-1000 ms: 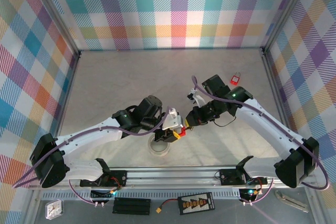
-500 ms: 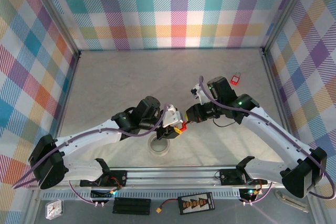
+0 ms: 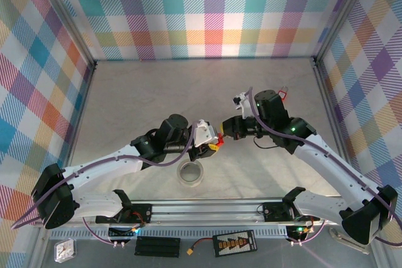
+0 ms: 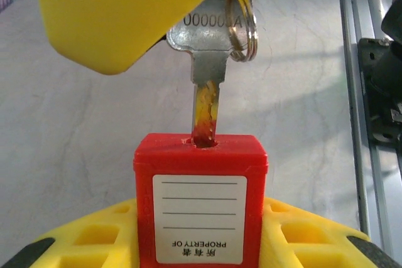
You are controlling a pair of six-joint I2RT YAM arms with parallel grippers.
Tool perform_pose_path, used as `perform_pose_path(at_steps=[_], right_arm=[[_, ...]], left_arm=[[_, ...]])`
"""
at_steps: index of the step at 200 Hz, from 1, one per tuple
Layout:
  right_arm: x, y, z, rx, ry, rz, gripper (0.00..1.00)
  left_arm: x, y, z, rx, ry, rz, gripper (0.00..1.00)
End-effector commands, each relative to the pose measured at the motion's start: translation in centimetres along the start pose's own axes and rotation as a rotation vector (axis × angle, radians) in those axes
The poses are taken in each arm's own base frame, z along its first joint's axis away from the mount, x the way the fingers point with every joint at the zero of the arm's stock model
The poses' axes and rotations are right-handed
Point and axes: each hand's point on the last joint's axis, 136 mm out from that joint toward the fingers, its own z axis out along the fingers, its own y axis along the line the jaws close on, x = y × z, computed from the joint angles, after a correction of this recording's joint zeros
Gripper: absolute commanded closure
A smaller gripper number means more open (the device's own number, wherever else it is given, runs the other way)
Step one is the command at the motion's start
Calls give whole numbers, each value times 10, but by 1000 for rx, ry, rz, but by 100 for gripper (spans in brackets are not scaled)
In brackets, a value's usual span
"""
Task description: Unlock with the key
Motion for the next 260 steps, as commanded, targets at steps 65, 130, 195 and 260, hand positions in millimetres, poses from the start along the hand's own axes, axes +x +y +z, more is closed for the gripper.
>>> perform_pose_path(at_steps=[65,130,195,260], right_arm=[[48,4,15,-96,222,159,100],[43,-4,20,-67,244,215,97],[36,-11,21,-31,196,237,100],[25,-22,16,-18,153,289,100]], left_arm=[[-148,7,-56,-65,-519,164,100],[-123,21,-43,-119,-419,97,100],[-134,44,-51,-199,-500,2,100],[-123,44,-35,-169,-469,-20,100]])
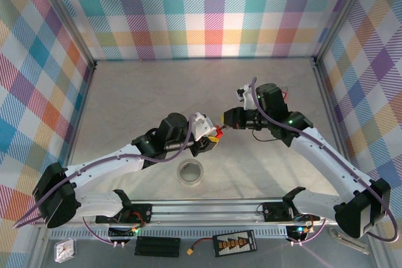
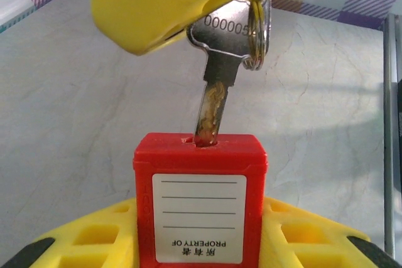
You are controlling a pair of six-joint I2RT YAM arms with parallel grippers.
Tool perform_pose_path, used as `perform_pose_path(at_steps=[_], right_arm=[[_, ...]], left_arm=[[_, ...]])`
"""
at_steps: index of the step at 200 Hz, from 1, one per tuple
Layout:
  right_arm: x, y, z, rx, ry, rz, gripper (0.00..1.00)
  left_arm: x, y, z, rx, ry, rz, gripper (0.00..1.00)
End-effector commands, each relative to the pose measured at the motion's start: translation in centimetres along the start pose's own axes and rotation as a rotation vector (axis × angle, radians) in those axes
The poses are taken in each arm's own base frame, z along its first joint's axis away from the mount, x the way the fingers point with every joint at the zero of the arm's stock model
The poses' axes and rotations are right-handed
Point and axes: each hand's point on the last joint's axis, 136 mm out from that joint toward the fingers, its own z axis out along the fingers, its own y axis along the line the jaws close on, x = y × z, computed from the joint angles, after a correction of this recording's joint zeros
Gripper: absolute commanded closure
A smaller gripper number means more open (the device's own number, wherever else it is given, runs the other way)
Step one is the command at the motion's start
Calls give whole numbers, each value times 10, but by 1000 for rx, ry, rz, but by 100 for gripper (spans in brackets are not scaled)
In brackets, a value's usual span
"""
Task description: Unlock with the key
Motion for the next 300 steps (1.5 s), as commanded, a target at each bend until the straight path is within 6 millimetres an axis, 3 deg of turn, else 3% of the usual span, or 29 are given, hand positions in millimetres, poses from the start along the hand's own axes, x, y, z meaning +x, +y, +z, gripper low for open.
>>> perform_pose_path(at_steps=[1,93,139,191,300], right_arm=[[49,-7,9,-20,200,116,100],[48,-3,13,-59,227,146,100],[53,-5,13,-44,262,155,90],[54,-6,15,-34,283,174,87],[49,-11,14,-39,305,217,99]], left_arm=[[-122,5,-33,-24,-447,80,100],[-103,-3,-15,43,-376,51,100],[-99,-1,-14,33,-361,45,100],[-93,2,-10,25,-337,17,100],[-82,-2,-4,50,-309,18,100]])
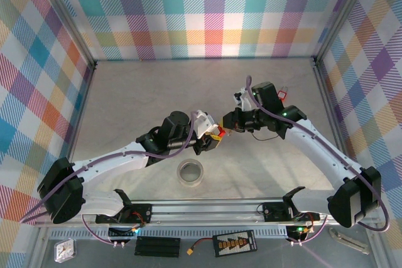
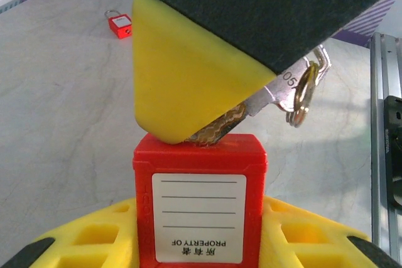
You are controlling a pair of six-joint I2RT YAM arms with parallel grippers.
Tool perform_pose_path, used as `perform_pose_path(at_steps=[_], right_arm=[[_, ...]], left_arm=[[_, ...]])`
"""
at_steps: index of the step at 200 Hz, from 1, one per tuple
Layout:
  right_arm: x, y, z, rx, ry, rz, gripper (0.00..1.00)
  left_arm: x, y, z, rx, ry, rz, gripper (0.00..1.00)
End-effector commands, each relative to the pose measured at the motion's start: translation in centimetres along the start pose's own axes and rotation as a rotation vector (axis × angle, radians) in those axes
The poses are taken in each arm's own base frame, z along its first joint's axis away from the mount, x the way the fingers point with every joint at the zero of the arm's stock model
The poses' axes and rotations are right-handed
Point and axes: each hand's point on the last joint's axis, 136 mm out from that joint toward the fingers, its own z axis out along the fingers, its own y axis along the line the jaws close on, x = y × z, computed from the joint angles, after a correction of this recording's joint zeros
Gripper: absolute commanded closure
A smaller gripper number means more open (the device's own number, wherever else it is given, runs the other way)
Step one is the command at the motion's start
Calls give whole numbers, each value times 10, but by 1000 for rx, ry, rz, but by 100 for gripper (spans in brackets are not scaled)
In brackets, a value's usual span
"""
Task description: Unlock with the key
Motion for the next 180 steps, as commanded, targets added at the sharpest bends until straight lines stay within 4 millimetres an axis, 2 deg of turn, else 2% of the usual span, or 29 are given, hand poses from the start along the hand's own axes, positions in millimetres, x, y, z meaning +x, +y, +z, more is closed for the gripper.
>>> perform_pose_path(at_steps=[1,37,86,144,180], right_arm=[[29,2,6,-36,144,70,100],[28,6,7,-65,161,81,100],[28,7,7,-79,193,80,100],[23,-5,9,-56,199,108,100],[24,-24,11,18,198,124,100]], left_arm=[[-83,-5,-15,12,-294,87,100],[-72,-13,-10,61,-270,107,100],[-48,-19,-4,102,-193,147,100],[-16,10,7,-7,-58,145,100],[7,25,10,-35,54,172,100]])
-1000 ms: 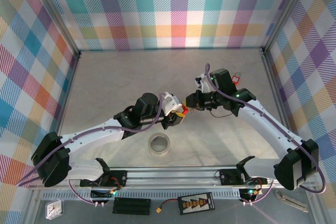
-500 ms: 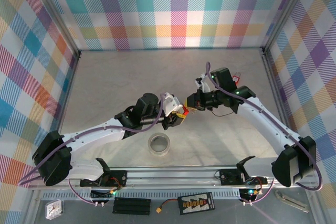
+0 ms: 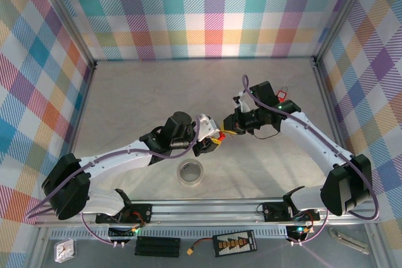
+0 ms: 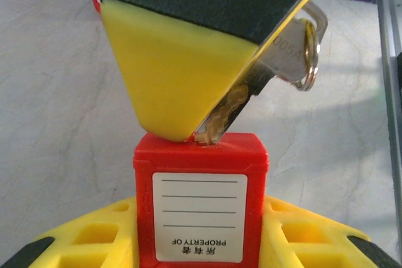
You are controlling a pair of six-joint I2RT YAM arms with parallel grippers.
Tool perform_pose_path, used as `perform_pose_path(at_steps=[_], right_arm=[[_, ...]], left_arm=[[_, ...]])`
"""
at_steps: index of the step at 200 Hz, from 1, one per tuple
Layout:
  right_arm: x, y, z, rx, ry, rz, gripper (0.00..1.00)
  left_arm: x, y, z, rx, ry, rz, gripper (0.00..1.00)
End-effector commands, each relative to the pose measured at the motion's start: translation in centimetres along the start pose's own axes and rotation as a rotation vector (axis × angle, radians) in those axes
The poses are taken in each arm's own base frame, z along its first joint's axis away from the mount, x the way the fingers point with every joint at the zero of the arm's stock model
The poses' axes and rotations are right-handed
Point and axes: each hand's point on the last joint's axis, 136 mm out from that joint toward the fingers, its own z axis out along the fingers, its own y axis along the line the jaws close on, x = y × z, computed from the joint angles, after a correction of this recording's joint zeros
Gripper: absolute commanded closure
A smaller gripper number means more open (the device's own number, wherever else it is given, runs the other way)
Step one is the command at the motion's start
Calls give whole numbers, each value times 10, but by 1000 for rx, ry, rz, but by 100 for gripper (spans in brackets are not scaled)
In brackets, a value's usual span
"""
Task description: Unlock with the key
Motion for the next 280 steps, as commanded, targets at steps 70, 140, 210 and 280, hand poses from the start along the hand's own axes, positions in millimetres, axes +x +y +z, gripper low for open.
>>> perform_pose_path(at_steps=[70,140,210,280], right_arm=[[7,-28,-1,72,44,46,100],[11,-30,6,31,42,45,100],[19,-35,6,30,44,50,100],[21,-32,4,14,40,47,100]], left_arm=[[32,53,-21,-100,194,85,100],[142,130,-52,-271,615,-112,100],[198,132,-61,-152,876,-58,99],[166,125,-54,-138,709,-86,6]])
